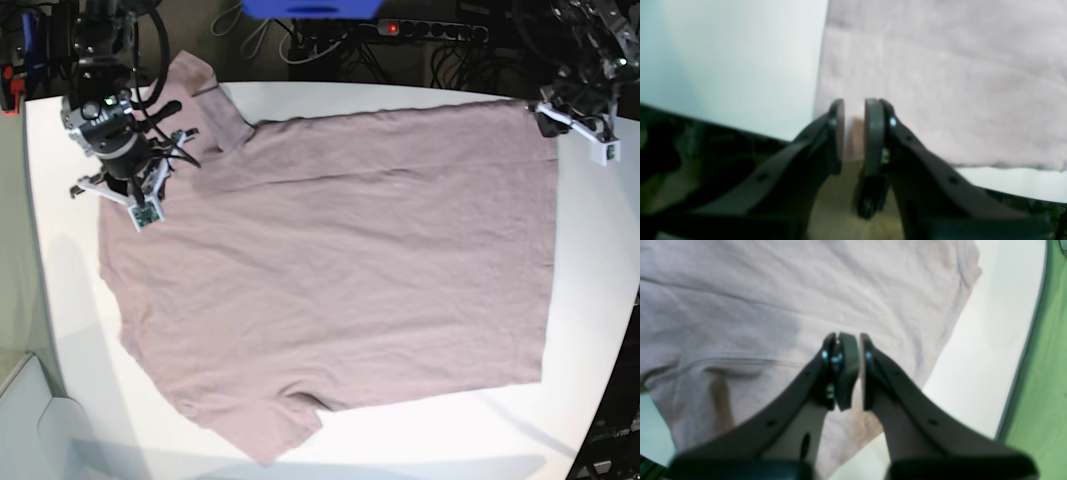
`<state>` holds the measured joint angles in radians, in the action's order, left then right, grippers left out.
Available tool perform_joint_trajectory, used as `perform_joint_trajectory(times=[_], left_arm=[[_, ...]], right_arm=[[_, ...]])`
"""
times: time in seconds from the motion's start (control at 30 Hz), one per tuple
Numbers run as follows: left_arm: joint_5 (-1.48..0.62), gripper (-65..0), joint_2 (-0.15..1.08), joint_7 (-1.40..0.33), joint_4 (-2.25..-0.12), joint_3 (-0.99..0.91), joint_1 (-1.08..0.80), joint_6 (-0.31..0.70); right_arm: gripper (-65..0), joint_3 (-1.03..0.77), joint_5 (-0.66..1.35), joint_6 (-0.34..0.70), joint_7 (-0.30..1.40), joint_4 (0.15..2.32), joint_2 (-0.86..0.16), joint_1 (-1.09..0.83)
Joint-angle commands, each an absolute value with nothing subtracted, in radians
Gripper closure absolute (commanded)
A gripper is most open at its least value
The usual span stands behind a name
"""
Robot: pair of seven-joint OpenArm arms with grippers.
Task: Layout the t-shirt on the table in an organized manner, then fold the t-shirt properly
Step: 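Lower both grippers onto the shirt's shoulder corners at the collar edge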
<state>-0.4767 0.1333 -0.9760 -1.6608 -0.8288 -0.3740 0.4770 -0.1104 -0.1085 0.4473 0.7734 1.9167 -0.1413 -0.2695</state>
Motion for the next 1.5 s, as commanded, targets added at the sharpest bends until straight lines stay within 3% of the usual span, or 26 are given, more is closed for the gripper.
perform_joint_trajectory(times=[0.0,0.6,0.9,1.0,1.47], left_arm=[[-0.476,-11.1,0.147,-0.97,-1.676,-0.846,-0.381,0.496],[-0.475,-12.0,0.17,-0.966,-1.676,-0.926,-0.381,0.518],[-0.475,-41.9,0.17,-0.966,-1.675,-0.921,-0.367,0.518],[-0.475,-46.9,0.17,-0.966,-1.67,-0.92,-0.364,0.518],[-0.348,-47.1,0.185,-0.931,-1.517,-0.754,-0.318,0.519]], right_arm=[[-4.4,-0.114,-0.107,0.449,0.751,1.933,-0.15,-0.269],[-4.4,-0.114,-0.107,0.449,0.751,1.933,-0.15,-0.282],[-4.4,-0.114,-0.107,0.449,0.751,1.933,-0.148,-0.283],[-4.4,-0.114,-0.107,0.449,0.753,1.933,-0.148,-0.283],[-4.4,-0.114,-0.107,0.449,0.753,1.931,-0.148,-0.282]])
